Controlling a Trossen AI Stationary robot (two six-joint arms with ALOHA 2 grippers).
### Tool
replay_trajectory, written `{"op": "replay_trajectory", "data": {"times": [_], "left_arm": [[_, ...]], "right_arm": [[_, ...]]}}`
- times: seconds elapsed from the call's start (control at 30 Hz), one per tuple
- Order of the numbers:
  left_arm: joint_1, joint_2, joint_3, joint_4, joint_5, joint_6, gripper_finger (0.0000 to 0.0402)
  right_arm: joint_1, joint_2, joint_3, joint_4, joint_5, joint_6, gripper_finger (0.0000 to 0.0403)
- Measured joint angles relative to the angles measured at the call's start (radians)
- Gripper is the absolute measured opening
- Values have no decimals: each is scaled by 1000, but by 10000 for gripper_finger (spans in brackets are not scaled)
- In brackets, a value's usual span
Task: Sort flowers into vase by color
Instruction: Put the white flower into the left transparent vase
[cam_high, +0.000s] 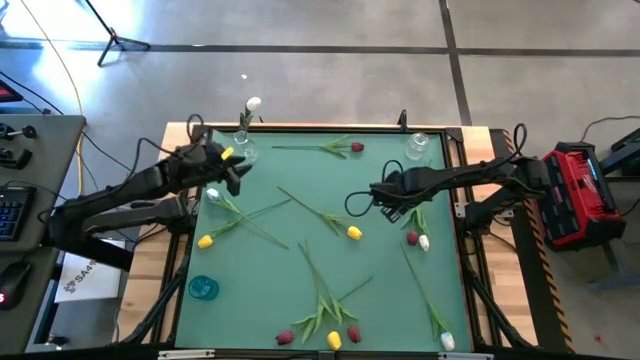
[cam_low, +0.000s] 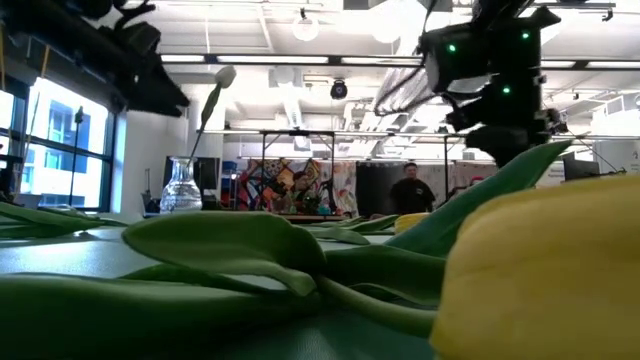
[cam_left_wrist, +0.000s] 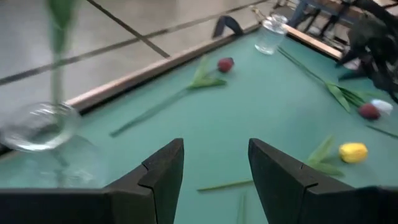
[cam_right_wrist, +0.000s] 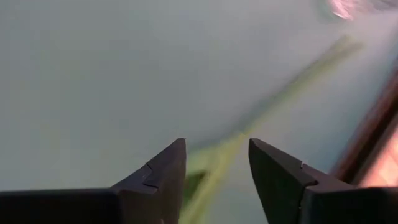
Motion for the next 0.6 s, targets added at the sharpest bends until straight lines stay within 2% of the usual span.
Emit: {"op": "replay_trajectory", "data": {"times": [0.23,0.4,0.6], "left_arm": [[-59,0,-85,126,-1,-24,170],[-93,0,-85,130,-3,-25,170],[-131,0,-85,133,-74,-19,170]], "right_arm": [[-11,0,0,-68,-86,-55,111],[-31,0,-9,-108,-162,-35,85],[-30,1,-111,-88,-203,33,59]]}}
